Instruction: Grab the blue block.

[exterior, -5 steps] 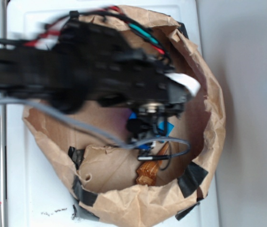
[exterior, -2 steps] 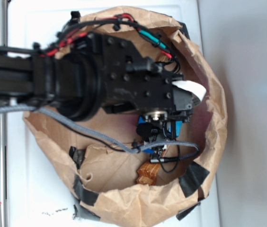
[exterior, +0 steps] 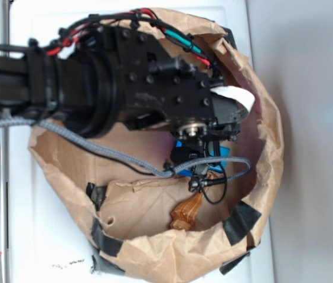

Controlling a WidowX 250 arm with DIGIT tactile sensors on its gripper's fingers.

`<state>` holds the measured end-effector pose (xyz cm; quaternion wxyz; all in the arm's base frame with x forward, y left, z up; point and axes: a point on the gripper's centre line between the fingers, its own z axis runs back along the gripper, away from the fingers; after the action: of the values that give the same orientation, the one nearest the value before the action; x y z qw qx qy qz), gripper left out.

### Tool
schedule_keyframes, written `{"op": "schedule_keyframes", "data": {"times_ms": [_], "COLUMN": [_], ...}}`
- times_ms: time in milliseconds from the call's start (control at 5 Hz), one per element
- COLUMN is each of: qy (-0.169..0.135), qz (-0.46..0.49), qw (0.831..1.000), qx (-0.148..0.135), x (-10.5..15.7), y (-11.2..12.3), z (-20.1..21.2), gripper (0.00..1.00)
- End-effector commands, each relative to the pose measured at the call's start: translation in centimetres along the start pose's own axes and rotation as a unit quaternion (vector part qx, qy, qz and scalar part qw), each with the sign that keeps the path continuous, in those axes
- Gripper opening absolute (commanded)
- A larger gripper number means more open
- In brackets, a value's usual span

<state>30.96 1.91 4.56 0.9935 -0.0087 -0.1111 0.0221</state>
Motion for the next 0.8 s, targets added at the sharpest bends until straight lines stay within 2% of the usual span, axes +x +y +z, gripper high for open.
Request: {"op": "schedule_keyframes", "data": {"times_ms": [0,200,600], "qy": [-0.039,-0.042,-0.032], "qz": [0.000,-0.020,-0.051], "qw": [0.999,0.999,0.997], "qx": [-0.014,-0.019,-0.041], "x": [1.4,0.6,-1.6], "y": [0.8,1.1,2.2], "z": [2.7,3.3,5.0], "gripper": [0.00,1.00,1.00]}}
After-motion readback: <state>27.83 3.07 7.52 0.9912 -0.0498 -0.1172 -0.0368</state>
